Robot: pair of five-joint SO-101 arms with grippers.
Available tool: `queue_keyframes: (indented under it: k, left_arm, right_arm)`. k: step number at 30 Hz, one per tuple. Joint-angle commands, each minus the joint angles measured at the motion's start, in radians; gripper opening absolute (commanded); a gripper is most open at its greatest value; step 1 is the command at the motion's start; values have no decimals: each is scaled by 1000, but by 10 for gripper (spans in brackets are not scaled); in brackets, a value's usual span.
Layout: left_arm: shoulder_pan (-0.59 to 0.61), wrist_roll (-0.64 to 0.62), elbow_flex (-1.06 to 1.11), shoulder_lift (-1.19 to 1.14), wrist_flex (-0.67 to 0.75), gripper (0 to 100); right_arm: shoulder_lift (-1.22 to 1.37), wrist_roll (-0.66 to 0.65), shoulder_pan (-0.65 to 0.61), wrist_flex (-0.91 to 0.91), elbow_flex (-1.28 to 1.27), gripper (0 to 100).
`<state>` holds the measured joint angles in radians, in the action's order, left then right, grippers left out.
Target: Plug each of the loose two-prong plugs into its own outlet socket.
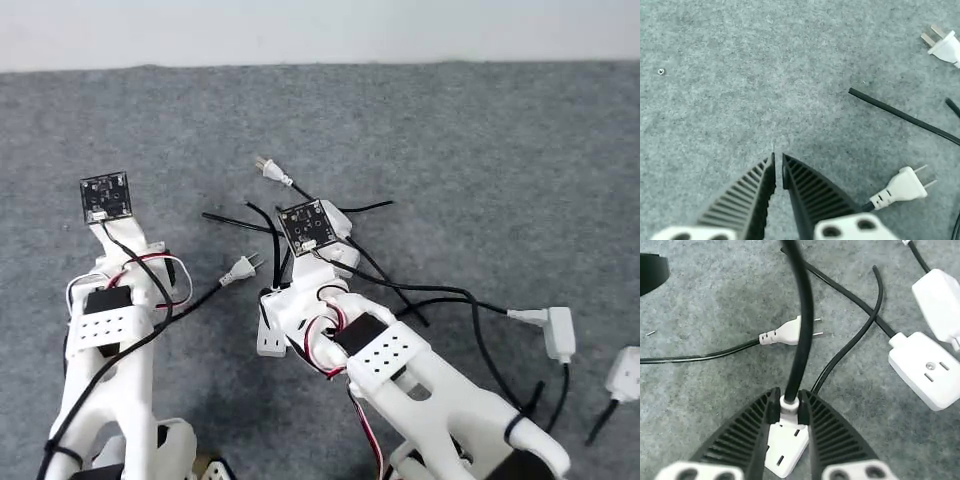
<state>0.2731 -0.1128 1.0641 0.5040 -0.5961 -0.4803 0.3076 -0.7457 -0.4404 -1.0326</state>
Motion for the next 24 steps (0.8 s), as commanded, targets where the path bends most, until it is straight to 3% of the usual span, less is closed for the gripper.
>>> queue_keyframes:
  k: [1,9,24]
  left_arm:
    - [0,-9,-47,29,29,18]
    - [-2,-9,-47,28,29,18]
    - [-9,-9,-45,26,26,18]
  right_arm:
    - [-16,9,-10,-25,29,9]
    - [-18,5,-5,-94,29,8]
    - [-16,-32,4,-31,-5,8]
